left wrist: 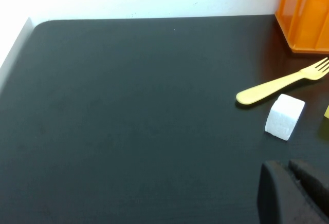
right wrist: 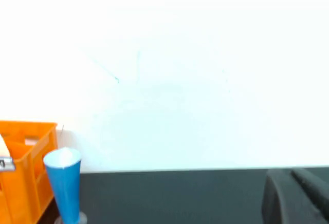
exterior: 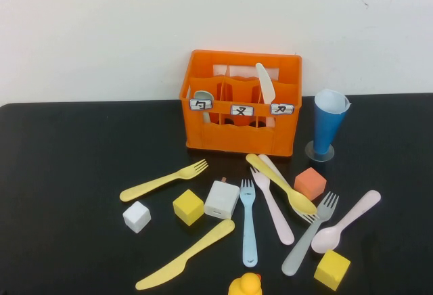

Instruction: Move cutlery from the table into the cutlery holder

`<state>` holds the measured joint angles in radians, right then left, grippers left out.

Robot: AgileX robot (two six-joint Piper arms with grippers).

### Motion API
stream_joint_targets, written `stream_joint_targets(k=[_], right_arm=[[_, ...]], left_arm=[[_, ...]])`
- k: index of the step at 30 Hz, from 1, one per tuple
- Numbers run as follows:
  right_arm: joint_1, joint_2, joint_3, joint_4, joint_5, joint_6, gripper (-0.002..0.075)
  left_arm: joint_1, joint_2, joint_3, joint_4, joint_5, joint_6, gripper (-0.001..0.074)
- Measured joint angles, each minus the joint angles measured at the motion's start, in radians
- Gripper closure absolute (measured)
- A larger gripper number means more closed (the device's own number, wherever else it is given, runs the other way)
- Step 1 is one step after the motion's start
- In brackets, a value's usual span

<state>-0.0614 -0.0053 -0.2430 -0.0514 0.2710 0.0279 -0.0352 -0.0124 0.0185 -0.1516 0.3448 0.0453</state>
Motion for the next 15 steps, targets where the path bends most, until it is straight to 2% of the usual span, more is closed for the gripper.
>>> stream_joint_targets(k=[6, 12, 15], right_arm=[[0.0, 0.087, -0.04, 0.03, 0.08, -0.028, 0.0729], [0.0, 0.252, -0.191, 0.16, 0.291, -0.375, 0.0729], [0.012, 0.377, -0.313, 0.216, 0.415, -0.478, 0.0729]], left_arm=[[0.0, 0.0, 0.0, 0.0, 0.0, 0.0, 0.0736], [0.0, 0.0, 0.0, 0.0, 0.0, 0.0, 0.0736], [0.0, 0.0, 0.0, 0.0, 0.0, 0.0, 0.0736]])
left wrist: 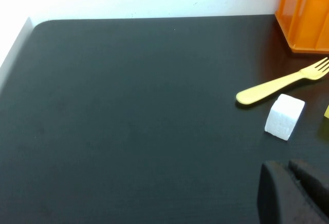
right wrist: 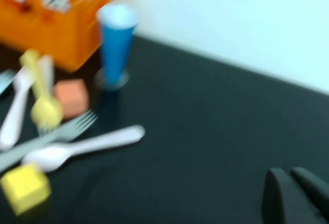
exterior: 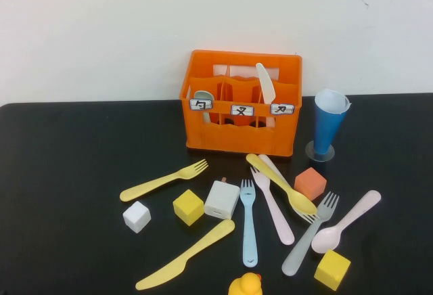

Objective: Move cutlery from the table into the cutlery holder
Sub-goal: Pick up the spoon

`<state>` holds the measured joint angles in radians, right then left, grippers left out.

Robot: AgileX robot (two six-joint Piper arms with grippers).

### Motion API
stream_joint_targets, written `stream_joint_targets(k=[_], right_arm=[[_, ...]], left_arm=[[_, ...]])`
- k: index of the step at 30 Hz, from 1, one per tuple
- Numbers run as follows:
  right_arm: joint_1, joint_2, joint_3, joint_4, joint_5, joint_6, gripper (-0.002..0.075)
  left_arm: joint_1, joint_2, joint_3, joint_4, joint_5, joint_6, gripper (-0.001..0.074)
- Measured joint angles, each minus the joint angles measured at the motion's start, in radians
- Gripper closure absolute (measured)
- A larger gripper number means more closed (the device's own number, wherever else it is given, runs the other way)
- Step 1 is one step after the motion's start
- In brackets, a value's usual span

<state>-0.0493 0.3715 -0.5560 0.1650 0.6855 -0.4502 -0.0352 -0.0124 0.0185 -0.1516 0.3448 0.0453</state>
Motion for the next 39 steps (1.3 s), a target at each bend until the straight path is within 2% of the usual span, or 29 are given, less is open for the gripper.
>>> stream_joint_targets(k=[7, 11, 18, 23, 26, 30, 32, 35, 39], right_arm=[[0.011, 0.351, -0.283, 0.102, 0.274, -0.19, 0.0729], [0.061, 0.517, -0.379, 0.16, 0.357, -0.271, 0.0729], [0.26, 0.814, -0.505, 0.103, 0.413, -0.391, 0.0729], [0.375, 1.007, -0.59, 0.042, 0.469, -0.575, 0.0722], [0.409, 1.1, -0.633, 0.036, 0.481, -0.697, 0.0652], [0.43, 1.19, -0.656, 0.036, 0.453, -0.87, 0.0442], [0.434, 1.222, -0.659, 0.032, 0.415, -0.969, 0.036], [0.443, 1.261, -0.66, 0.019, 0.352, -1.045, 0.0327], [0.444, 1.314, -0.66, -0.013, 0.299, -1.084, 0.0336]], left_arm=[[0.0, 0.0, 0.0, 0.0, 0.0, 0.0, 0.0736], [0.0, 0.0, 0.0, 0.0, 0.0, 0.002, 0.0736], [0.0, 0.0, 0.0, 0.0, 0.0, 0.002, 0.0736], [0.0, 0.0, 0.0, 0.0, 0.0, 0.002, 0.0736], [0.0, 0.0, 0.0, 0.0, 0.0, 0.002, 0.0736], [0.0, 0.0, 0.0, 0.0, 0.0, 0.002, 0.0736], [0.0, 0.0, 0.0, 0.0, 0.0, 0.002, 0.0736], [0.0, 0.0, 0.0, 0.0, 0.0, 0.002, 0.0736], [0.0, 0.0, 0.0, 0.0, 0.0, 0.002, 0.0736]])
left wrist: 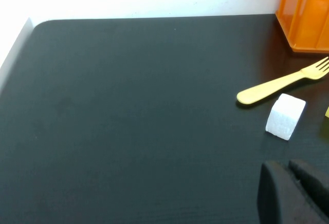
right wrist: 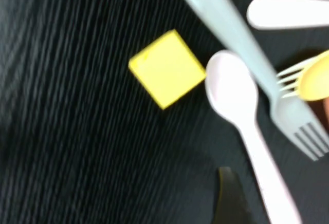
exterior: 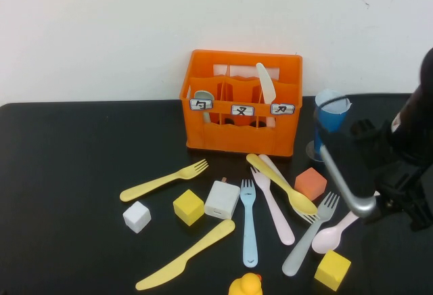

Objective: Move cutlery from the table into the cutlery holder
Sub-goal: Pick up the spoon

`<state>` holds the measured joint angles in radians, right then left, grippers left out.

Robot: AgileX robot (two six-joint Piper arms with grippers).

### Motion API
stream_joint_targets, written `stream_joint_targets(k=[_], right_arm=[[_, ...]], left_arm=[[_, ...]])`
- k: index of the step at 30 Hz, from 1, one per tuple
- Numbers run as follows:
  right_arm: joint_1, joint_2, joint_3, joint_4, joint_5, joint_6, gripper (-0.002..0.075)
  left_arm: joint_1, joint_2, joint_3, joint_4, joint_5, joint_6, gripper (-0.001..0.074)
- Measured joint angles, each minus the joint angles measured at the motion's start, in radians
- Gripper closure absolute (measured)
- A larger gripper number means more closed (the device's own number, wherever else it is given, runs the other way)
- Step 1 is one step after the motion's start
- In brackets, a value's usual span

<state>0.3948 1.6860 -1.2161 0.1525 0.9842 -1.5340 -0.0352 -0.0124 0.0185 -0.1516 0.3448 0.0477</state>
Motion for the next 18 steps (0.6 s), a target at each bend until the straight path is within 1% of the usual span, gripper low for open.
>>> stream_joint_targets(k=[5, 13, 18], right_arm=[[0.0, 0.084, 0.0, -0.07, -0.02, -0.039, 0.037], [0.0, 0.209, -0.001, -0.102, -0.128, -0.054, 0.0374], [0.0, 0.275, -0.035, -0.121, -0.135, -0.058, 0.0377]], left_arm=[[0.0, 0.0, 0.0, 0.0, 0.0, 0.0, 0.0736], [0.0, 0.0, 0.0, 0.0, 0.0, -0.002, 0.0736], [0.0, 0.0, 0.0, 0.0, 0.0, -0.002, 0.0736]])
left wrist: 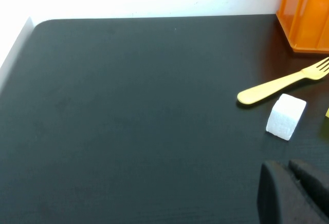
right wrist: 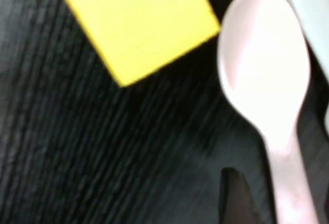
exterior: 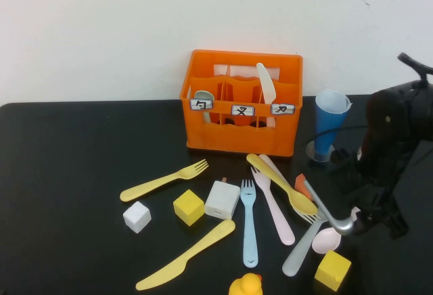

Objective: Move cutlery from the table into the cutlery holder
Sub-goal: Pick up the spoon

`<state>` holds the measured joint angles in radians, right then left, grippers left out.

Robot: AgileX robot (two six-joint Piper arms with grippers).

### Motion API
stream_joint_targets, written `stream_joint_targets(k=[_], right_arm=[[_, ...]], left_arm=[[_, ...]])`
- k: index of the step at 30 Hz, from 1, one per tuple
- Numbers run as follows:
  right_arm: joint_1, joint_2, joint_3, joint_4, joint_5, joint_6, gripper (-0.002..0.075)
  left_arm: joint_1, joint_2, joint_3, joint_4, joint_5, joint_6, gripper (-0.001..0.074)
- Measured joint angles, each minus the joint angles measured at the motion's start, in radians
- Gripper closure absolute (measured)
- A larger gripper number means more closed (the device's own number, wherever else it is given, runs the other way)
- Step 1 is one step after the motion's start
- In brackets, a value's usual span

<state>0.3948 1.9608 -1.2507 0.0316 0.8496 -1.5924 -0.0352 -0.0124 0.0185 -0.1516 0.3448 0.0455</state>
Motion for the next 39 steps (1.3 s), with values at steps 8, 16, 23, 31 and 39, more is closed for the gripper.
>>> stream_joint_targets(k=[8, 16, 23, 31, 39], right_arm=[[0.0, 0.074, -0.068, 0.001, 0.006, 0.0, 0.0379], [0.0, 0.099, -0.07, 0.003, 0.036, -0.03, 0.038], [0.0, 0.099, -0.068, -0.001, 0.015, -0.041, 0.0459], [0.0, 0.106, -0.068, -0.001, 0.009, -0.046, 0.0599], [0.0, 0.026, -0.062, 0.109, 0.023, 0.071, 0.0599]], left_arm=[[0.0, 0.0, 0.0, 0.0, 0.0, 0.0, 0.0736], [0.0, 0.0, 0.0, 0.0, 0.0, 0.0, 0.0736], [0.0, 0.0, 0.0, 0.0, 0.0, 0.0, 0.0736], [0.0, 0.0, 0.0, 0.0, 0.0, 0.002, 0.0736], [0.0, 0.0, 0.0, 0.0, 0.0, 0.002, 0.0736]])
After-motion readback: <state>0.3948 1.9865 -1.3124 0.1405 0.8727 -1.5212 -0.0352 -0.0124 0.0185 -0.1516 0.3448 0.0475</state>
